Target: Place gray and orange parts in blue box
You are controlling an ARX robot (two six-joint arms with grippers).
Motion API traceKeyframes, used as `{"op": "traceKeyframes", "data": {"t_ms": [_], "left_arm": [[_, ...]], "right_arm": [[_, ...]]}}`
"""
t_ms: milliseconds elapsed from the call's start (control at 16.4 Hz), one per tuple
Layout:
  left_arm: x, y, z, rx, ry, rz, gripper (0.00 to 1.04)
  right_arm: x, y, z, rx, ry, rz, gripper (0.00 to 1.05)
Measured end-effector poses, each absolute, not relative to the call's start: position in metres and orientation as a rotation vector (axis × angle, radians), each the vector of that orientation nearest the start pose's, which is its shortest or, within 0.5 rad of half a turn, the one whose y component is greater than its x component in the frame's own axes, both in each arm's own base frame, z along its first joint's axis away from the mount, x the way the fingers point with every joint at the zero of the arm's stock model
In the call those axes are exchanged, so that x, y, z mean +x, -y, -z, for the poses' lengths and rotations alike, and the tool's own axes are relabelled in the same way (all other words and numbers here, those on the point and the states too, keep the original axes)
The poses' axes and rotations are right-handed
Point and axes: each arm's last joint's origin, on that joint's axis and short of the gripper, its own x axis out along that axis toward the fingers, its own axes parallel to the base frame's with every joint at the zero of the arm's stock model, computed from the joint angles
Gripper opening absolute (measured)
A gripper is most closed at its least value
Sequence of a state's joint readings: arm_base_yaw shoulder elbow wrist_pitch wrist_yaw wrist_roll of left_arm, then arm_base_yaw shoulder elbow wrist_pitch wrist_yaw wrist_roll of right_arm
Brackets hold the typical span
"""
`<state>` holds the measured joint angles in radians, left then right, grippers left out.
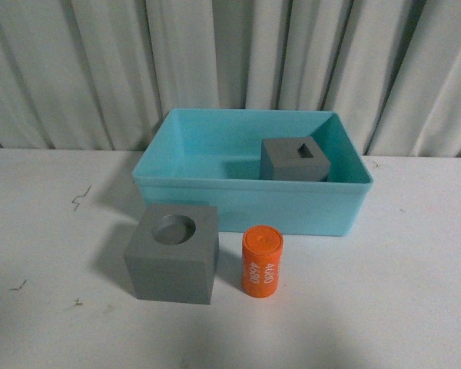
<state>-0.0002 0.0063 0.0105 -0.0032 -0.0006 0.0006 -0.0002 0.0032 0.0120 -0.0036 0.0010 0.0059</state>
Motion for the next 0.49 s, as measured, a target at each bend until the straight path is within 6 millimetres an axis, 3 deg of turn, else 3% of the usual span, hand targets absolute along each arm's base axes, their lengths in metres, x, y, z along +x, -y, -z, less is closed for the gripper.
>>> {"op": "traceKeyframes", "data": {"t_ms": [61, 182, 243, 486], "left_arm": [[0.097, 0.000, -0.166, 0.001, -0.001, 0.000, 0.98], [0.107, 0.009, -0.175, -0.152, -0.579, 0.008, 0.98], [0.123, 0.018, -0.182, -0.183, -0.664, 0.018, 0.98], [0.204, 0.077, -0.209, -0.117, -0.593, 0.158, 0.98]], "right_arm": [[0.097, 0.000, -0.167, 0.006, 0.005, 0.001, 0.98], [0.097, 0.000, -0.167, 0.006, 0.006, 0.000, 0.98], [0.097, 0.000, -0.167, 0.006, 0.006, 0.001, 0.98], [0.097, 0.000, -0.167, 0.006, 0.005, 0.001, 0.98]]}}
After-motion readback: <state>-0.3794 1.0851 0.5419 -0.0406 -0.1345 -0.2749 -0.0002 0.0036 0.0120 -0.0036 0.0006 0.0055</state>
